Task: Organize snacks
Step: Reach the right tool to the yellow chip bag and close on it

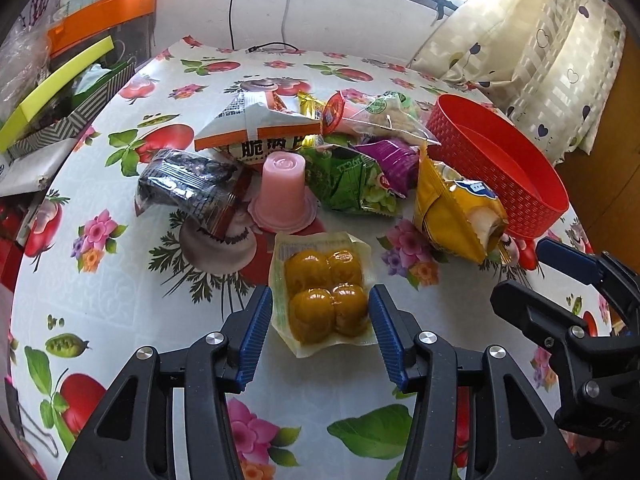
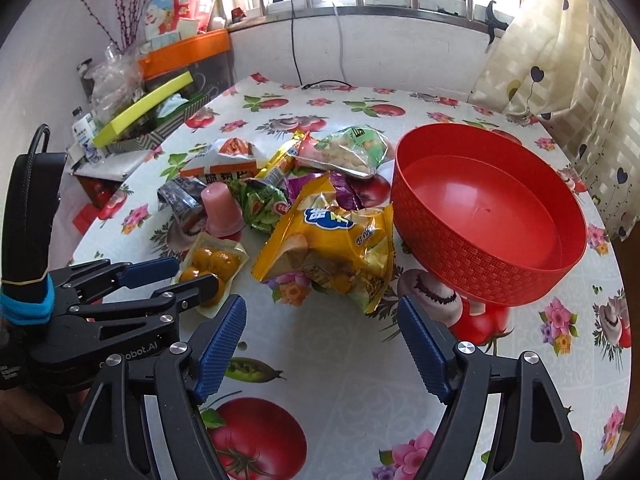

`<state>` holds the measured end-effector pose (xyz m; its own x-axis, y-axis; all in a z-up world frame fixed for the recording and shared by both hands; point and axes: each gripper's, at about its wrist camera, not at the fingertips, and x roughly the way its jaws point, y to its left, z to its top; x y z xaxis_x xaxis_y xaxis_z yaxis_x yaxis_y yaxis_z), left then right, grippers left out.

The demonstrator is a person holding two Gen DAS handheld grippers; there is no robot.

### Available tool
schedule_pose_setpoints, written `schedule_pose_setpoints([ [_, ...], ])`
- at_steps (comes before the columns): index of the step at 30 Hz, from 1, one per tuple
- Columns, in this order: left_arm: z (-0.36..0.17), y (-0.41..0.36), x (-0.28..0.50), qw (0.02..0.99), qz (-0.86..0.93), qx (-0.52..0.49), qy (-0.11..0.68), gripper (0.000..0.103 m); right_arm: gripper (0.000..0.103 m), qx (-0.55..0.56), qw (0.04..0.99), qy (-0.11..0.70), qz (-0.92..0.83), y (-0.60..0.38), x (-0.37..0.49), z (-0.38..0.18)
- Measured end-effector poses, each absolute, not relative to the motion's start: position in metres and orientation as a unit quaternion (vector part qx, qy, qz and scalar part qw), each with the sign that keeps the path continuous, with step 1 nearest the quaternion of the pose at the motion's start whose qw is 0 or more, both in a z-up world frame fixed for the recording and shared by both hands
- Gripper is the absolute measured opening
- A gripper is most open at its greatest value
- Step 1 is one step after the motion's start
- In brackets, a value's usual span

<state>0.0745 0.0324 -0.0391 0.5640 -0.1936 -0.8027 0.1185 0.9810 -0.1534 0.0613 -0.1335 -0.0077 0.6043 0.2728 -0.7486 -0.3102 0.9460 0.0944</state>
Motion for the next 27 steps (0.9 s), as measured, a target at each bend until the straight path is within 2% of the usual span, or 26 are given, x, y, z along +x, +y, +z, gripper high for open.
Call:
schedule_pose_setpoints([
  [27, -0.039, 0.02, 0.081, 0.886, -0.089, -0.034, 0.454, 0.054, 0.077, -0.024, 0.897, 0.41, 0.163, -0.134, 0.067, -0.005],
])
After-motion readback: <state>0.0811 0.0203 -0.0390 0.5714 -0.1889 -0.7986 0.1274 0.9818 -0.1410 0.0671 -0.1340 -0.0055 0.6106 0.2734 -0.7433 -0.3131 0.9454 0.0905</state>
